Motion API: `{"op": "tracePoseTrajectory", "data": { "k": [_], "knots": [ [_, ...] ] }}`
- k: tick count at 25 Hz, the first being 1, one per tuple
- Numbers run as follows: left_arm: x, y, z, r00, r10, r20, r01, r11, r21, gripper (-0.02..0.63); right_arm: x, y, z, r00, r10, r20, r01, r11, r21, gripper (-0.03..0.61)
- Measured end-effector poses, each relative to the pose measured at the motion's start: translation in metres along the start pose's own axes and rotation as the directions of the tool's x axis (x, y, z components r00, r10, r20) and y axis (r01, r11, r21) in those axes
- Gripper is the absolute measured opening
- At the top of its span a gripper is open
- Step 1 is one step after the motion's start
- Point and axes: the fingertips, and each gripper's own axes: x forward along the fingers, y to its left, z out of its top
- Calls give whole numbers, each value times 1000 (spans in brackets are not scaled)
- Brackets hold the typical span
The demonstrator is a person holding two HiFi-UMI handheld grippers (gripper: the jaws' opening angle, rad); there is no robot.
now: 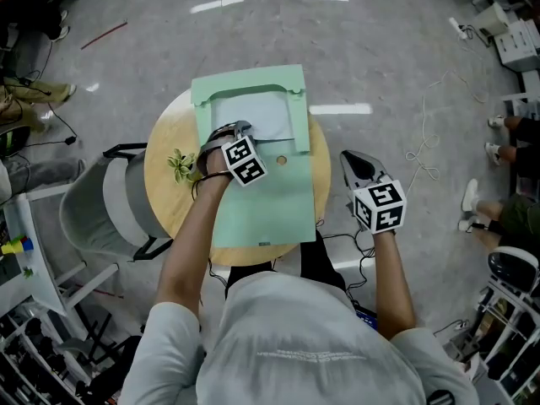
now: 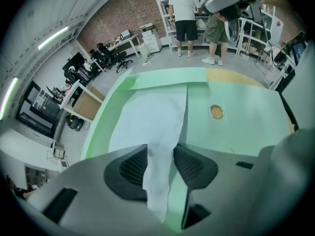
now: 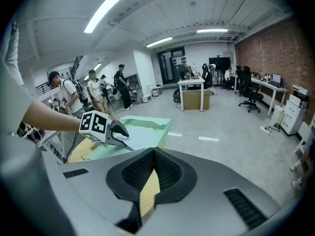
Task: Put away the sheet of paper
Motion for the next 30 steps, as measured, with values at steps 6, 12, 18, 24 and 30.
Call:
{"op": "tracePoseTrajectory", "data": {
  "k": [6,12,18,24,30],
  "knots": [
    [-19,-10,0,999,-48,18,48,999,-21,241,-14,8,1,1000,6,24,-6,1000,-4,29],
    [-43,-15,-3,999,14,48,-12,999,-38,242,-31,22,9,998,15,67,-13,999,-41,29],
    [-89,-14,12,985,93,147,-68,984,-164,126,-59,25,29,991,-47,129,62,991,-117,28],
    [-154,10,15,933,264,246,-169,922,-349,20,-88,35,77,972,-56,230,104,974,-204,28],
    [-233,26,24,843,393,366,-177,847,-502,18,-118,61,128,944,-24,328,131,942,-309,29]
  ]
}}
